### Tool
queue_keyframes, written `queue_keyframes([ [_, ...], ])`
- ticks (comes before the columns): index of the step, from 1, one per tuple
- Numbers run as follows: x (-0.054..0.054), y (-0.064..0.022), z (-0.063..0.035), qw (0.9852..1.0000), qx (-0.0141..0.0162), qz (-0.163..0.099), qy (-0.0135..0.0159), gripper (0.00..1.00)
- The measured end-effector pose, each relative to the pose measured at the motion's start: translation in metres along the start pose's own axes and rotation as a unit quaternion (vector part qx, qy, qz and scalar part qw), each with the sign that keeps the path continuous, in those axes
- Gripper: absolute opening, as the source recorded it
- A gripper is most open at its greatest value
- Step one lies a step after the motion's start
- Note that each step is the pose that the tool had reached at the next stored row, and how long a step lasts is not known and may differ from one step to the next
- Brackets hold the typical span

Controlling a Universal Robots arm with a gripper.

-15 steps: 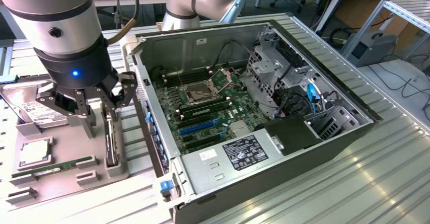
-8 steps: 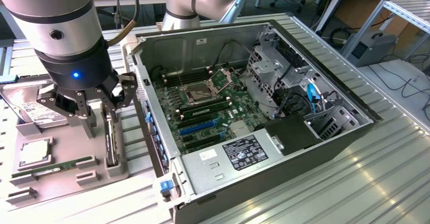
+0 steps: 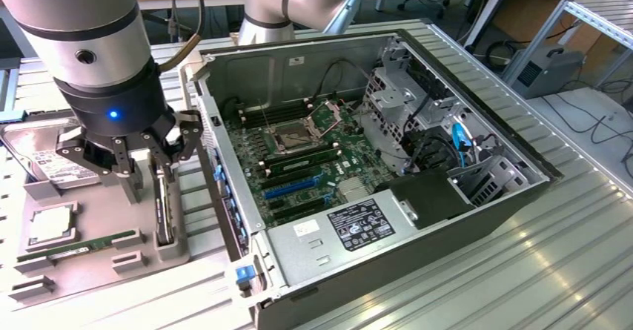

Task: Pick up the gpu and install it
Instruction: 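Pick up the gpu and move the gpu toward the slot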

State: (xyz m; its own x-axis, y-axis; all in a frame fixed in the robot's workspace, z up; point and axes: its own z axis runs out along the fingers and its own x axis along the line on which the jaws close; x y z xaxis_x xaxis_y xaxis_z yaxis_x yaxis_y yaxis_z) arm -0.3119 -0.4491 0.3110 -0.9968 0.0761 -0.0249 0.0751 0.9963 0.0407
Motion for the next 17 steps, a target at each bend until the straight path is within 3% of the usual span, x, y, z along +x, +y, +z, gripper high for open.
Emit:
queue_keyframes([
  [17,0.0002,-0.0002,0.0062,1.0000,0.0000,0.000,0.0000,0.42],
])
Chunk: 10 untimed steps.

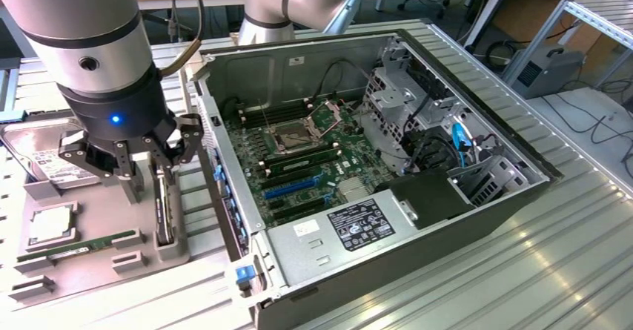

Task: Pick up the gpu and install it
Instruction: 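Pick up the gpu and move the gpu toward the slot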

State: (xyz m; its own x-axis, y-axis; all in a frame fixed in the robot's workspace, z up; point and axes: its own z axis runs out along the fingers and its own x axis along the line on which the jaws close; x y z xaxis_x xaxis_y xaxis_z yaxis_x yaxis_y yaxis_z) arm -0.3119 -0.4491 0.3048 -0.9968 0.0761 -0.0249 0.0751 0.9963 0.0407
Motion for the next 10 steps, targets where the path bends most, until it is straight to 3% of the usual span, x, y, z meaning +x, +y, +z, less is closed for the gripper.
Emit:
queue_keyframes([
  [10,0.0001,-0.0001,0.0035,1.0000,0.0000,0.000,0.0000,0.42],
])
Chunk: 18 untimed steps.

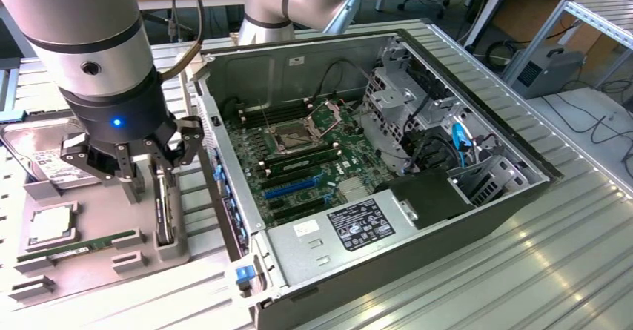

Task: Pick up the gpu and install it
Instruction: 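Pick up the gpu and move the gpu toward the slot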

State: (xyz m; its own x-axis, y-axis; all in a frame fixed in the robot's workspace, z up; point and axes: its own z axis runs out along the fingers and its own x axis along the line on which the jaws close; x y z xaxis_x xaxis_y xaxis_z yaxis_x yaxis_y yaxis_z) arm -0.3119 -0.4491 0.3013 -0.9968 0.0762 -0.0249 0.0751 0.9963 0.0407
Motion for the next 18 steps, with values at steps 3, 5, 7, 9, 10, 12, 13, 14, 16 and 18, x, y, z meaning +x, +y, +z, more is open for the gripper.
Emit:
queue_keyframes([
  [3,0.0000,-0.0001,0.0010,1.0000,0.0000,0.000,0.0000,0.42],
  [5,0.0000,-0.0001,0.0018,1.0000,0.0000,0.000,0.0000,0.42],
  [7,0.0000,-0.0001,0.0025,1.0000,0.0000,0.000,0.0000,0.42],
  [9,0.0001,-0.0001,0.0033,1.0000,0.0000,0.000,0.0000,0.42],
  [10,0.0001,-0.0002,0.0036,1.0000,0.0000,0.000,0.0000,0.42],
  [12,0.0001,-0.0002,0.0042,1.0000,0.0000,0.000,0.0000,0.42],
  [13,0.0001,-0.0002,0.0046,1.0000,0.0000,0.000,0.0000,0.42],
  [14,0.0001,-0.0002,0.0049,1.0000,0.0000,0.000,0.0000,0.42],
  [16,0.0001,-0.0002,0.0055,1.0000,0.0000,0.000,0.0000,0.42],
  [18,0.0001,-0.0003,0.0062,1.0000,0.0000,0.000,0.0000,0.42],
])
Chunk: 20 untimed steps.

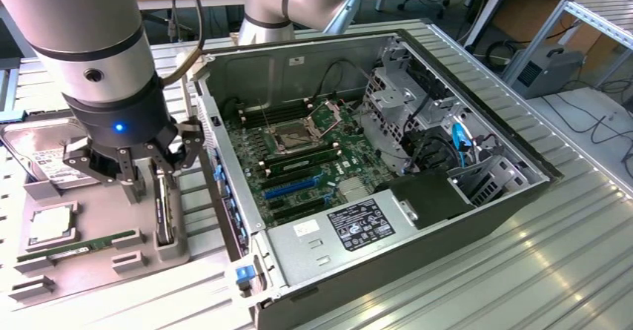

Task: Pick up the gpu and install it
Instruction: 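Pick up the gpu and move the gpu toward the slot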

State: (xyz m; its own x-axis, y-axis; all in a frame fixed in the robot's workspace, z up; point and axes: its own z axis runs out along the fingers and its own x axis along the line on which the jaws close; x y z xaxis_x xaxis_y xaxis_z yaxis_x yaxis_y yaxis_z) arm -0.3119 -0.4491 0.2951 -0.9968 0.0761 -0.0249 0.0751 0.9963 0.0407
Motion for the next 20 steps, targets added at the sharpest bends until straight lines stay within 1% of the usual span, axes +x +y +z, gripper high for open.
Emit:
queue_keyframes([
  [20,0.0002,-0.0003,0.0068,1.0000,0.0000,0.000,0.0000,0.42],
])
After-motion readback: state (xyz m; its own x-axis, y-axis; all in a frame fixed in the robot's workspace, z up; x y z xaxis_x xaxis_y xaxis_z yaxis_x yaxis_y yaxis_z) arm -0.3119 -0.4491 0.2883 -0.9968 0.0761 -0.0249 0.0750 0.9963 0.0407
